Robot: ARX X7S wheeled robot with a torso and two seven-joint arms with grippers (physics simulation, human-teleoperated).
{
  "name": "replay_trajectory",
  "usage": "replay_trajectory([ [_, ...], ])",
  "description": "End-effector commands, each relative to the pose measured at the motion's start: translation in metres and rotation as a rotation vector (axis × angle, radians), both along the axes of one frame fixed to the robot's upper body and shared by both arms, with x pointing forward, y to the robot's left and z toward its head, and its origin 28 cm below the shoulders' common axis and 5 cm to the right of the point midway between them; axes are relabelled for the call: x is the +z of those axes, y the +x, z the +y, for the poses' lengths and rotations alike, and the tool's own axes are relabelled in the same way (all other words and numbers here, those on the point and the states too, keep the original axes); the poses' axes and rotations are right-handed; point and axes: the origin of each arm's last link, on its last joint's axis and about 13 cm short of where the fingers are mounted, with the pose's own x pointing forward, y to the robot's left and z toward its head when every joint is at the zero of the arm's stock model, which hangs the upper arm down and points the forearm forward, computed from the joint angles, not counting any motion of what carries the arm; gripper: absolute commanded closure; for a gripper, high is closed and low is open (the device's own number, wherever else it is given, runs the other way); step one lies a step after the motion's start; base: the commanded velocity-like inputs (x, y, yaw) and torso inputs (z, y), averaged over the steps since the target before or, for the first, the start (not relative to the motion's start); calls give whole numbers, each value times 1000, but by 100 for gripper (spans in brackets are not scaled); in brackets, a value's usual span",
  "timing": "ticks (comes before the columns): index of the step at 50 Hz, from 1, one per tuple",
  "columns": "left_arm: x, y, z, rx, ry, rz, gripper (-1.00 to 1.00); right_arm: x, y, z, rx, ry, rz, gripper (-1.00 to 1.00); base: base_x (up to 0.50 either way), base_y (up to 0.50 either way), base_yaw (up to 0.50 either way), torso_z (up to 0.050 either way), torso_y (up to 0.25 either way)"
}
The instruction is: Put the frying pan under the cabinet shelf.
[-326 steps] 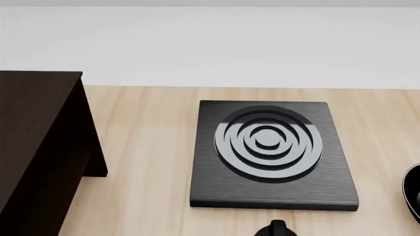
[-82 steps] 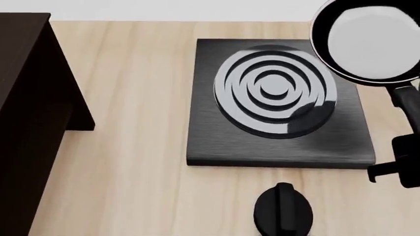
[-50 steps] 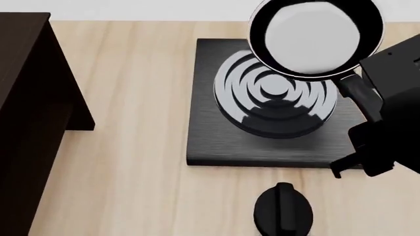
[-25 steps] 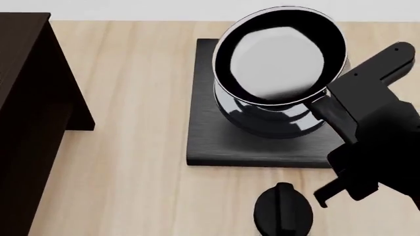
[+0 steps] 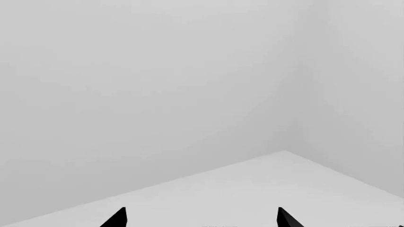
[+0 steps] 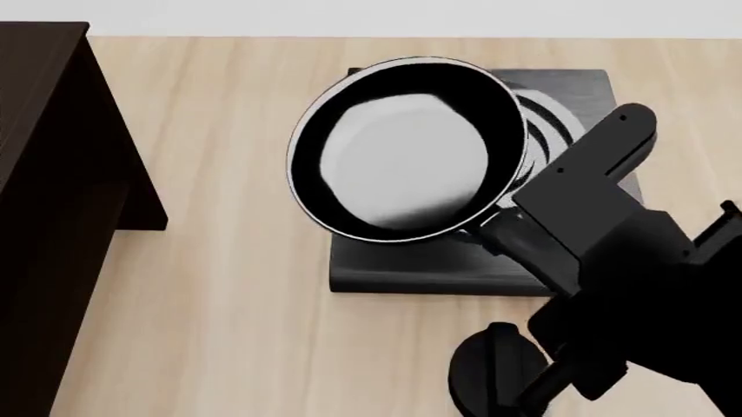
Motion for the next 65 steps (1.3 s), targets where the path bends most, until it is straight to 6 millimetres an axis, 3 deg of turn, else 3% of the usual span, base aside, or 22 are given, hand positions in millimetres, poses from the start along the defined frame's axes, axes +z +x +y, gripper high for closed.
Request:
replay_trajectory([
  [1,0,1,-1,-4,0,1,-100,11,-1,5,54,-11,-57,100,0,0,0,0,0],
  [27,-2,3,-2,-16,0,8,-100,-5,3,27,247,-55,39,100,0,0,0,1,2],
  [65,-3,2,0,-6,-8,5,-100,-29,15,63,390,-75,107,100,0,0,0,0,1],
])
